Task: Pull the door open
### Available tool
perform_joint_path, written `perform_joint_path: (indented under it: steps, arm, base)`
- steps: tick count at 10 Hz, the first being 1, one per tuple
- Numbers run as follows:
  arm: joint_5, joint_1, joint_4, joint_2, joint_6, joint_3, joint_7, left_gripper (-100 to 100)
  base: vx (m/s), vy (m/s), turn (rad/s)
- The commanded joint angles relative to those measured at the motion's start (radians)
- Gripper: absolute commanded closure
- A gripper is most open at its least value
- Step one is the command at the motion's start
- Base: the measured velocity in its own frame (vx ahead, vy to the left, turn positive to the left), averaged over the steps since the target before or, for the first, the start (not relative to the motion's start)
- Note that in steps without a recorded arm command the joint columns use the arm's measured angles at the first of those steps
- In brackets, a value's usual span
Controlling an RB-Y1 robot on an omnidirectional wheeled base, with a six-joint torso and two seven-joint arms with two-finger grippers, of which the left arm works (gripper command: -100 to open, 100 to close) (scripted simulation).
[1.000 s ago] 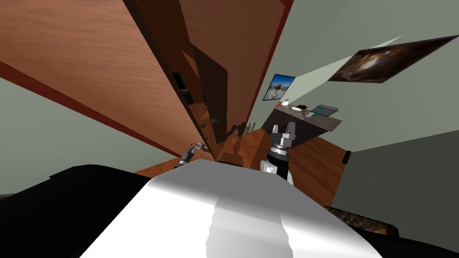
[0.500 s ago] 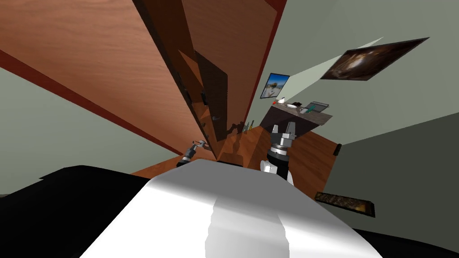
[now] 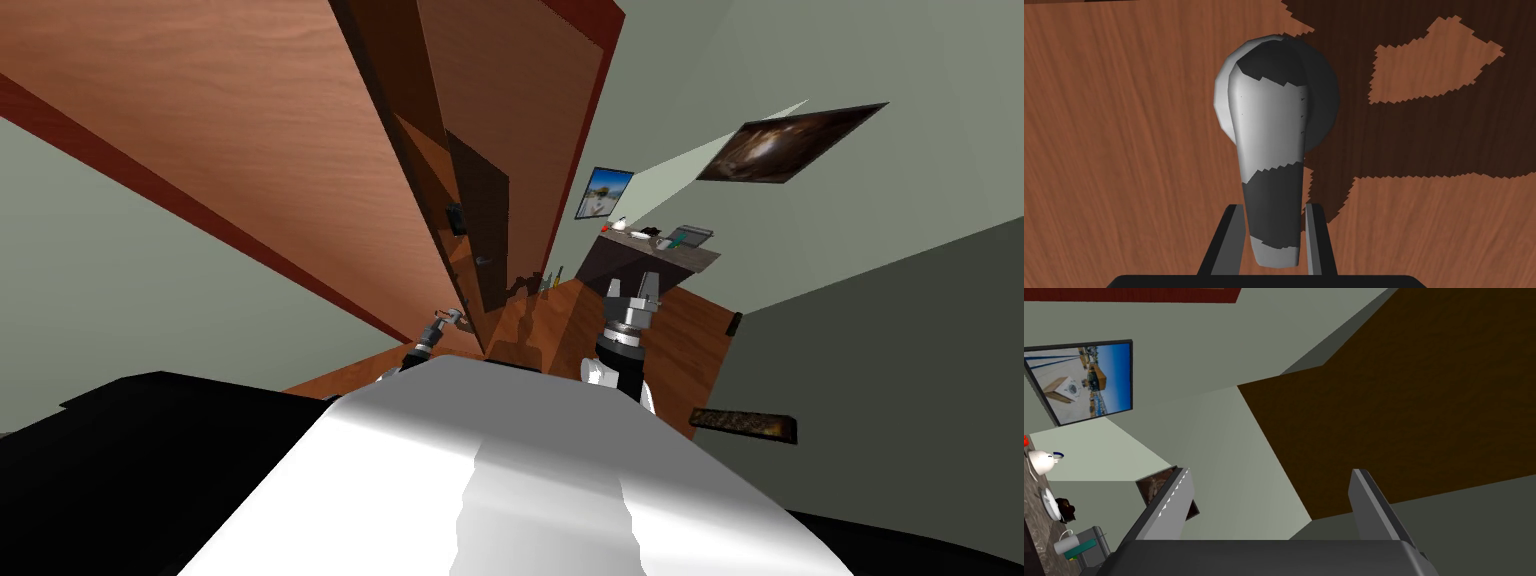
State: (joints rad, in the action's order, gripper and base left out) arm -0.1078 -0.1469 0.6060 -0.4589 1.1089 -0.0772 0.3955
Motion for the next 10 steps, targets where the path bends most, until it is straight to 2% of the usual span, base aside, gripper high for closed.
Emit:
perform_joint_path:
  steps: [1, 4, 6, 7, 9, 10]
  arm:
    - [-0.003, 0.034, -0.032, 0.01, 0.009, -0.026, -0.001, 100]
    - [-0.028, 0.097, -0.063, 0.013, -0.014, -0.066, -0.014, 100]
    - [-0.028, 0.097, -0.063, 0.013, -0.014, -0.066, -0.014, 100]
    - [-0.042, 0.134, -0.081, 0.015, -0.028, -0.09, -0.022, 100]
    - [-0.046, 0.142, -0.086, 0.015, -0.031, -0.096, -0.024, 100]
    - [-0.06, 0.177, -0.103, 0.017, -0.044, -0.118, -0.031, 100]
  base:
    - [-0.093, 0.026, -0.041]
    - [-0.176, 0.066, -0.102]
    - [-0.09, 0.017, 0.004]
    - [-0.126, 0.031, -0.063]
    - [-0.144, 0.061, -0.062]
    - [-0.169, 0.085, -0.038]
